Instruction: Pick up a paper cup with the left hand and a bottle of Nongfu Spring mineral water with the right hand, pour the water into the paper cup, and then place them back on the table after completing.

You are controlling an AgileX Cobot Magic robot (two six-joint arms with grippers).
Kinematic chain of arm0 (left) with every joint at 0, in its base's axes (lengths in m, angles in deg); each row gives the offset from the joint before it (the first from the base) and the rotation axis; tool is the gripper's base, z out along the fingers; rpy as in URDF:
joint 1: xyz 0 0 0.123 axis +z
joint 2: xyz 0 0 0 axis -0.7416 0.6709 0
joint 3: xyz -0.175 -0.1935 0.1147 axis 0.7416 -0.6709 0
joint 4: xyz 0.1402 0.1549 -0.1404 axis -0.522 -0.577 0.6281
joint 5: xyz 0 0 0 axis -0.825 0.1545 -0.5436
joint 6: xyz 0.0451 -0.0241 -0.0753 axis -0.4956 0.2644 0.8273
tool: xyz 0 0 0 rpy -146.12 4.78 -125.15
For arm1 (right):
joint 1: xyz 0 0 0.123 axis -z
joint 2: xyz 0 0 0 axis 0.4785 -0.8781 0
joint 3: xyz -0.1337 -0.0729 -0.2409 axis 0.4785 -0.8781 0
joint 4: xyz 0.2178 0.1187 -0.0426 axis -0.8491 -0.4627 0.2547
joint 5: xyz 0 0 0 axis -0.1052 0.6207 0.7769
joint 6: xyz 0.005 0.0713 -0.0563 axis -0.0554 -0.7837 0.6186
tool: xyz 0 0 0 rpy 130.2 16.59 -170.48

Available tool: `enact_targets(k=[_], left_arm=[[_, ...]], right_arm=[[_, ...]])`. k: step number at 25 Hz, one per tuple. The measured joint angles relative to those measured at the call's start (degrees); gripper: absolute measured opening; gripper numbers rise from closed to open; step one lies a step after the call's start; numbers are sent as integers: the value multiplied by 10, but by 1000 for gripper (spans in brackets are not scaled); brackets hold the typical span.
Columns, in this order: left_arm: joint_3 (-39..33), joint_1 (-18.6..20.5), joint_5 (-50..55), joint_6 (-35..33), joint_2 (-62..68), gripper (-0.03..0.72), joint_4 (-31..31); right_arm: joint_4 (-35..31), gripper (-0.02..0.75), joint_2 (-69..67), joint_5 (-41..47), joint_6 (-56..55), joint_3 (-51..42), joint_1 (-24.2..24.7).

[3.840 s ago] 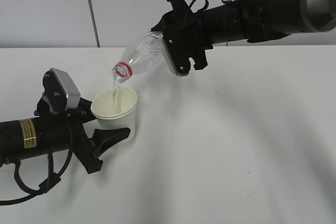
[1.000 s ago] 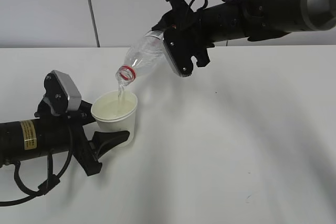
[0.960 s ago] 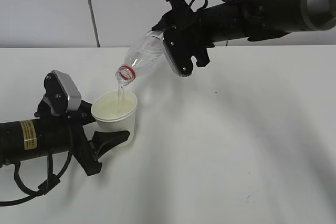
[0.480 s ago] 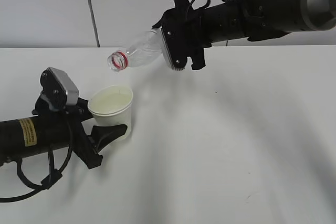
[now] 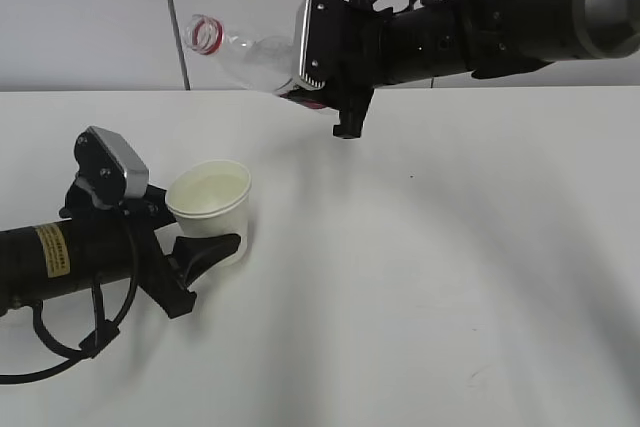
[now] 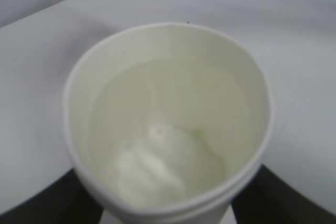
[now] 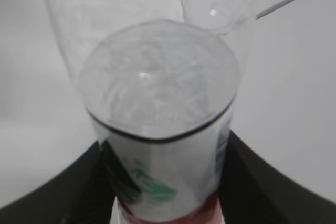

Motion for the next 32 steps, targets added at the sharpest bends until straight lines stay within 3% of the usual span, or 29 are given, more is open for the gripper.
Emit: enact_targets(k=[7,13,21,32], left_arm=[[0,0,0,0,0,428,5],[0,0,1,0,3,428,8],[0,0,-20,-5,29,428,28],[0,0,-43,-17,29,428,66]], right_arm=[[-5,396,0,-45,-164,0,16],[-61,396,0,-112,-235,-10,62],[-160,396,1,-181,-221,-90,106],[-328,396,1,-250,-99,-205,110]])
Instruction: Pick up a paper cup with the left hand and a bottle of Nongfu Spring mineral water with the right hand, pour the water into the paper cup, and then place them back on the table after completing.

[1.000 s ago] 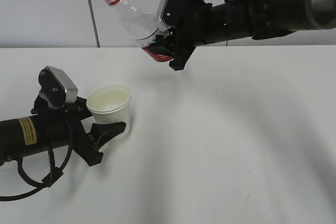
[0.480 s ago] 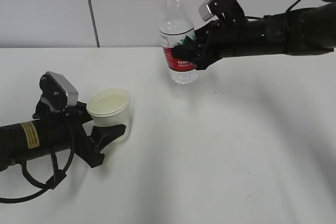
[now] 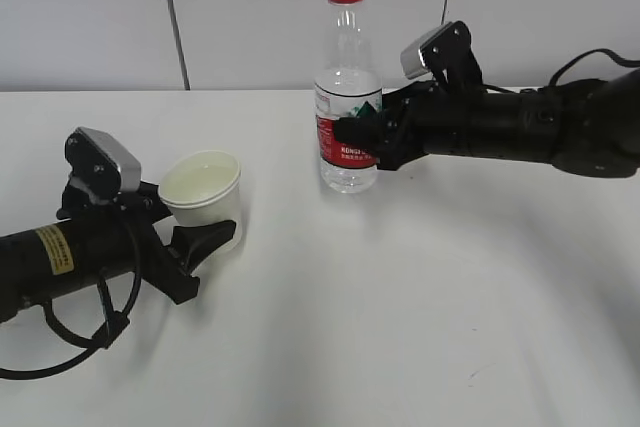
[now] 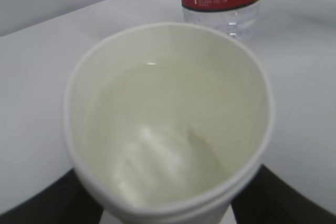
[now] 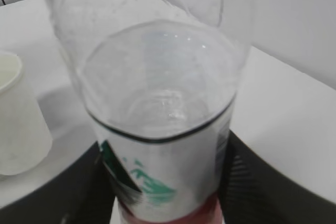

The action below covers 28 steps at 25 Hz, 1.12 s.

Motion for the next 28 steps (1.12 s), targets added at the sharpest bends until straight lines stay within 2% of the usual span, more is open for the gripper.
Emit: enact_targets(k=[3,7,16,20,28], left_arm=[[0,0,-14,-17,0,428,13],[0,0,-17,-43,0,428,62],[2,0,-20,-60,6,428,138],[6,0,-23,-66,24,428,144],[35,0,-23,-75,29,428,145]], right_arm=[[-46,396,1,-19,47,-34,0],[-100,396,1,-26,108,-68,0],[-173,396,1,-51,192,-109,0],[-208,396,2,-64,227,-127,0],[-220,396,0,-68,239,-129,0]])
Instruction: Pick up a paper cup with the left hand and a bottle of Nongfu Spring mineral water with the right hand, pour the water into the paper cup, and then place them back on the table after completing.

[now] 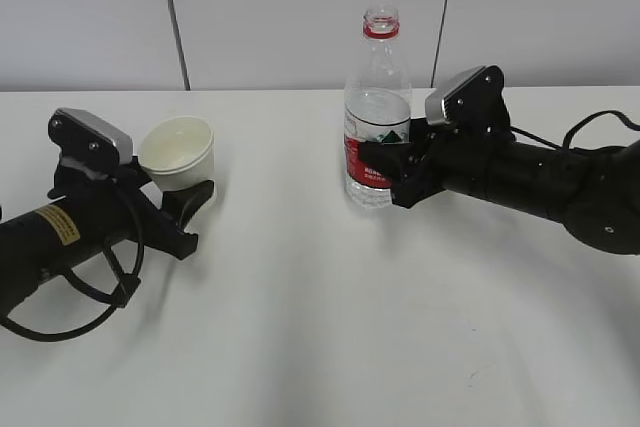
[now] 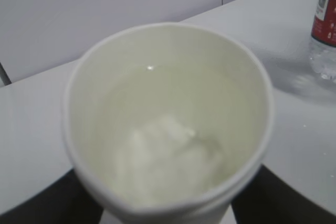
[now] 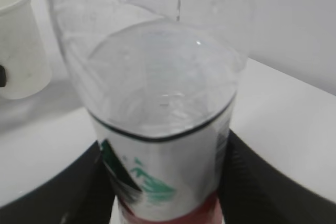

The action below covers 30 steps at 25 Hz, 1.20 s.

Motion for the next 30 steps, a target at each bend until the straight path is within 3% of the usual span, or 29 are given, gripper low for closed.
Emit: enact_targets(k=[7,30], left_arm=[[1,0,-1,0,29,428,-1],[1,0,-1,0,36,428,-8]], right_arm=[[-12,396,-63,-102,9,0,0],[-15,396,-71,-72,36,0,0]])
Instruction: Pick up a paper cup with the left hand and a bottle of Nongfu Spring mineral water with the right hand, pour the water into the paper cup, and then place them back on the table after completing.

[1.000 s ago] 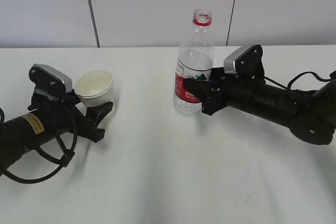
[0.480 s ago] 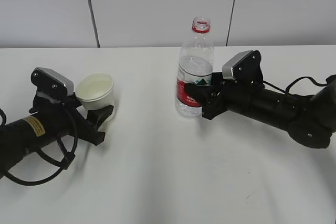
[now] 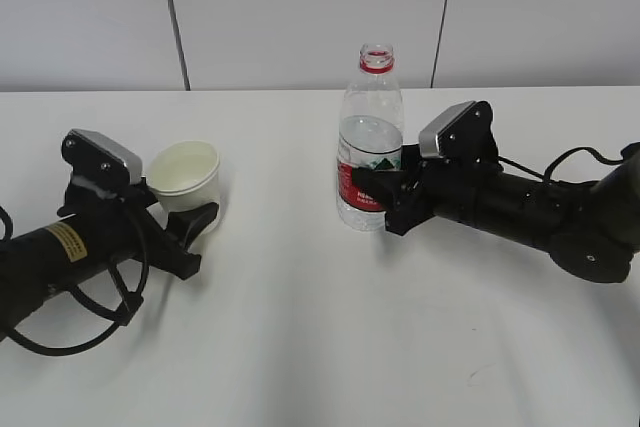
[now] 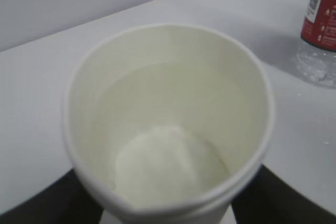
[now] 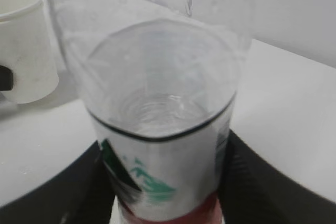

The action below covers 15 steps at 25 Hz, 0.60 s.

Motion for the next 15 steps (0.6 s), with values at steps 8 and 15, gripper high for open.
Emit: enact_targets(k=[8,15], left_arm=[[0,0,2,0,11,428,-7],[10,0,-1,0,25,428,-14]], right_arm=[[0,396,0,3,0,0,0],[-15,396,-22,-41,0,0,0]])
